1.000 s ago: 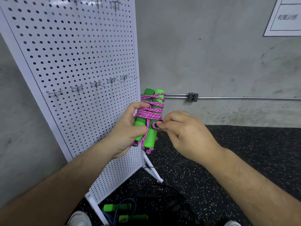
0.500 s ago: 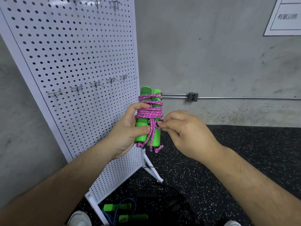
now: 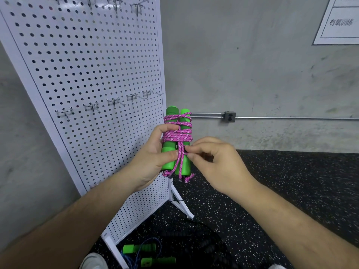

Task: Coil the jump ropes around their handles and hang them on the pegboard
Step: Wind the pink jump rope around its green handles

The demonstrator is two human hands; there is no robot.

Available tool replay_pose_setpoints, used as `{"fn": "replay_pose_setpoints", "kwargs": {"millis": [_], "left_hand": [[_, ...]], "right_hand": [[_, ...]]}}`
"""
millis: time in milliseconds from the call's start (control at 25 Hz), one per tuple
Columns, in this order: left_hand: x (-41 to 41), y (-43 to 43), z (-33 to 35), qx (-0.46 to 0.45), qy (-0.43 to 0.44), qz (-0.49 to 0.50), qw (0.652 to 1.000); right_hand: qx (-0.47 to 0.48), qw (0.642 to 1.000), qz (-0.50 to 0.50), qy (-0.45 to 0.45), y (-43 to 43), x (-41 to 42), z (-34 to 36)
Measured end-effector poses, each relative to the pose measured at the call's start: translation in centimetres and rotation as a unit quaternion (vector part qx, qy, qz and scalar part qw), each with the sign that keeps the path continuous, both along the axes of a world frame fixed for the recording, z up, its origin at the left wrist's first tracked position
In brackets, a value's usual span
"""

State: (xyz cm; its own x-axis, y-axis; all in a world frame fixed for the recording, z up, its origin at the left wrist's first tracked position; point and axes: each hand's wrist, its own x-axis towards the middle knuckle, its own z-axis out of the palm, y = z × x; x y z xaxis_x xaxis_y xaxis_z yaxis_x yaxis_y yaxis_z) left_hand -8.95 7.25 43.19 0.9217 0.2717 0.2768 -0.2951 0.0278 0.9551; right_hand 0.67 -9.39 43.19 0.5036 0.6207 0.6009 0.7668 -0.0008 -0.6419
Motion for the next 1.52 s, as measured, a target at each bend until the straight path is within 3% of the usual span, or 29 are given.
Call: {"fn": "replay_pose_setpoints", "kwargs": {"millis": [200,360,600,760,920,1080,1400,1520], "left_hand": [[0.0,-0.2,0.0,0.04,0.006,0.002,0.999],[-0.1,-0.2,0.1,0.008,0.014,0.001,1.0],[-0.1,0.1,-0.1,0.061,0.031,0.046,0.997],[-0.2,0.1,-0.2,0.116,0.04,0.073,0.99],[-0.4,-0.4,0.1,0.196,0.055,0.093,0.975],[-0.5,-1.0,0.3,0.239,0.072,0.098,0.963],[0.4,-0.5,-0.2,0.099,0.075,0.072,0.99],[0.7,-0.3,-0.6,0.109,0.068,0.065,0.99]], "right_hand": [[0.02,0.991,-0.019,0.134,1.0,-0.8,0.0],[0.052,0.973,0.008,0.225,1.2,-1.0,0.4],[0.108,0.933,0.07,0.336,1.9,-1.7,0.0],[0.055,0.976,0.003,0.209,1.6,-1.3,0.1],[0.034,0.994,-0.05,0.088,1.4,-2.4,0.2],[0.008,0.997,-0.053,0.058,1.6,-2.6,0.7],[-0.07,0.99,-0.108,-0.058,2.2,-2.5,0.9],[-0.1,0.987,-0.118,-0.055,2.0,-2.7,0.8]]}}
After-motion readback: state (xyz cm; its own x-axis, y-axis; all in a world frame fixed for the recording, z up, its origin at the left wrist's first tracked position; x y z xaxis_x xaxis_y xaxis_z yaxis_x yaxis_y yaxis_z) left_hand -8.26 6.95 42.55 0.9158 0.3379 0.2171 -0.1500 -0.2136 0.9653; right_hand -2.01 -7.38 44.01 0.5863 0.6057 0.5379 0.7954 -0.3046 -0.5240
